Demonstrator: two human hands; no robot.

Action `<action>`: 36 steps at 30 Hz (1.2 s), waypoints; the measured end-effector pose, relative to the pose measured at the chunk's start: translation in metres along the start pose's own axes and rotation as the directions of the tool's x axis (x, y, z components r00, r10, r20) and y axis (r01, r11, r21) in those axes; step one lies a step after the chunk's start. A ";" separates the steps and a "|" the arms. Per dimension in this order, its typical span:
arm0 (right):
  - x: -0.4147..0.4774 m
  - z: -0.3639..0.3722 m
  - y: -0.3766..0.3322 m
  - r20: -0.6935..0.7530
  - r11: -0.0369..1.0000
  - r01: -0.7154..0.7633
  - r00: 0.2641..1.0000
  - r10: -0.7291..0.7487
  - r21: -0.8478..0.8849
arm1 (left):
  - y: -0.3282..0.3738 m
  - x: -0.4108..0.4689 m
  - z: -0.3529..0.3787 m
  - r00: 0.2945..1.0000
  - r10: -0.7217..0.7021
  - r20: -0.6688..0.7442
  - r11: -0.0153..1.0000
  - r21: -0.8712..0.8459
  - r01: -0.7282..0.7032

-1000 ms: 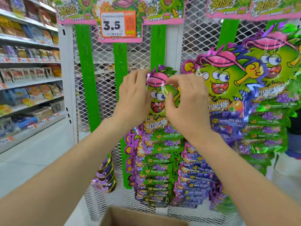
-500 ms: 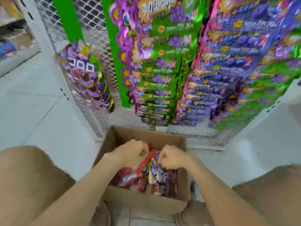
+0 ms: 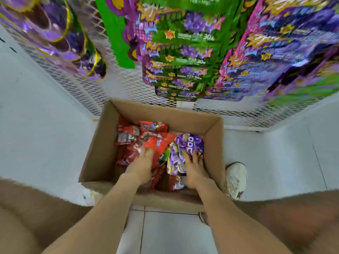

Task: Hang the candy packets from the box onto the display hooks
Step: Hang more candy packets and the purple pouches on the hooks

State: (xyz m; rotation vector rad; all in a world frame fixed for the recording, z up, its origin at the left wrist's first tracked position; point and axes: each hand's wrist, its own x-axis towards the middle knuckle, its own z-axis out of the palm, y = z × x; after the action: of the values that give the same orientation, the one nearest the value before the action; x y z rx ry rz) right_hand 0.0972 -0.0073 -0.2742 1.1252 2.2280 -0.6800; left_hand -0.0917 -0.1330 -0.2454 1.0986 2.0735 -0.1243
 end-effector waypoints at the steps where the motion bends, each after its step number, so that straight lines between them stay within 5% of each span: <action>1: 0.004 0.003 0.000 0.013 0.998 0.002 1.000 -0.001 -0.056 | 0.000 0.005 0.004 1.000 0.000 0.026 1.000 -0.005 0.001; 5: 0.015 0.004 -0.006 -0.115 0.958 -0.053 0.993 0.021 -0.280 | 0.000 0.014 0.017 0.998 -0.067 0.012 0.995 0.074 0.066; 9: 0.018 0.008 -0.006 -0.062 0.963 -0.021 0.998 0.004 -0.270 | 0.000 0.013 0.013 0.988 -0.156 -0.007 0.985 0.076 0.156; 15: 0.007 -0.010 -0.015 -0.247 0.947 0.065 0.958 -0.148 -0.315 | -0.014 0.012 0.012 0.993 -0.113 0.030 0.988 -0.101 0.115; 22: -0.027 -0.044 -0.020 -0.506 0.998 0.015 0.863 0.016 0.058 | 0.004 -0.007 -0.002 0.992 -0.024 -0.127 0.909 -0.415 -0.031; 26: -0.042 -0.067 -0.034 -0.539 0.884 0.149 0.832 0.130 0.443 | 0.031 -0.032 -0.025 0.989 0.141 0.032 0.721 -0.688 -0.080; 28: -0.050 -0.079 -0.040 -0.542 0.796 0.270 0.836 0.085 0.542 | 0.035 -0.045 -0.035 0.979 0.189 0.070 0.716 -0.692 -0.089; 32: -0.069 -0.105 -0.041 -0.429 0.737 0.382 0.893 -0.138 0.557 | 0.033 -0.070 -0.051 0.991 0.135 0.000 0.694 -0.714 -0.095; 36: -0.081 -0.135 -0.037 -0.384 0.845 0.291 0.917 -0.112 0.449 | 0.013 -0.080 -0.063 0.990 0.027 -0.138 0.631 -0.766 -0.124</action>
State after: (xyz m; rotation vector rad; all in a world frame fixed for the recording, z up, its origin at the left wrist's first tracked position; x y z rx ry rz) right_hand 0.0743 0.0156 -0.1153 1.3407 2.5769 -1.2991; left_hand -0.0919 -0.1523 -0.1444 0.6340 1.8441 0.8386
